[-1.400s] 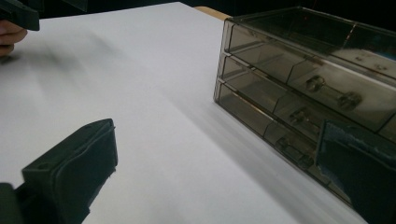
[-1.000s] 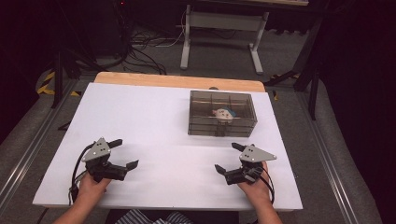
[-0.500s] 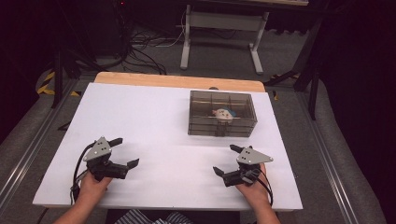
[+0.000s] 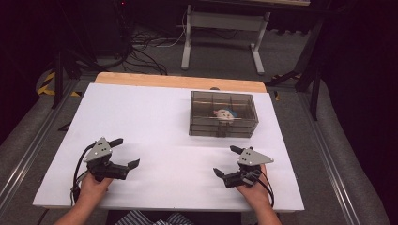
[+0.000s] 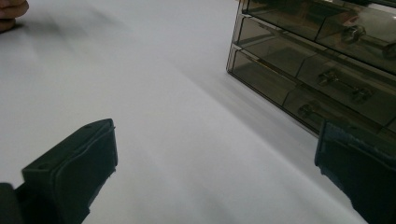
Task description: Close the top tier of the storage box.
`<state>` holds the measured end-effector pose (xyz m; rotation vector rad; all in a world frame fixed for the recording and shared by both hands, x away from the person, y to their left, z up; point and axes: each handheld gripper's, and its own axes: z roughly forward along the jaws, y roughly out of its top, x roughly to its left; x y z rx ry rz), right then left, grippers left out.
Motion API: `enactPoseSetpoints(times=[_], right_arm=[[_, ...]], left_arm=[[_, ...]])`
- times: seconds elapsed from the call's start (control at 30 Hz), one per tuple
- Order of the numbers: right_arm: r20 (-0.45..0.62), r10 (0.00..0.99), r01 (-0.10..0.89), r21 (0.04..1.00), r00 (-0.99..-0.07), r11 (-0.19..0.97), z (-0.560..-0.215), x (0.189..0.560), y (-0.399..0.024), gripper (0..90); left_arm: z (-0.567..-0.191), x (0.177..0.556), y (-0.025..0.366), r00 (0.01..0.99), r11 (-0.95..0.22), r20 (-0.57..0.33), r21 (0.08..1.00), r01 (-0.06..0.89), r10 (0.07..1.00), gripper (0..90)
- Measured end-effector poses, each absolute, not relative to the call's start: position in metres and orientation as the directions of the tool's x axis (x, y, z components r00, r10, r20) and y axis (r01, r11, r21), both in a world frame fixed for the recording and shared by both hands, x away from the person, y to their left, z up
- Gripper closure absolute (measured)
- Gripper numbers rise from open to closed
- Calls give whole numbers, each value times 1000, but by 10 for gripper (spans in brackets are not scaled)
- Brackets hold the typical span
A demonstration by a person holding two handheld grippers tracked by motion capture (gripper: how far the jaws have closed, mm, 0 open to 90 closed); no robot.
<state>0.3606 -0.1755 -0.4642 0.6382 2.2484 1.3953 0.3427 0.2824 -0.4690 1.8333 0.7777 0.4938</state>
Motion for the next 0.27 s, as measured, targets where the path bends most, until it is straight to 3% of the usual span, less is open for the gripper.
enactPoseSetpoints(times=[0.27], right_arm=[[-113, 573, 156, 903, -812, 399, -464, 360, -174, 0]], left_arm=[[-469, 342, 282, 706, -252, -16, 928, 274, 708, 0]])
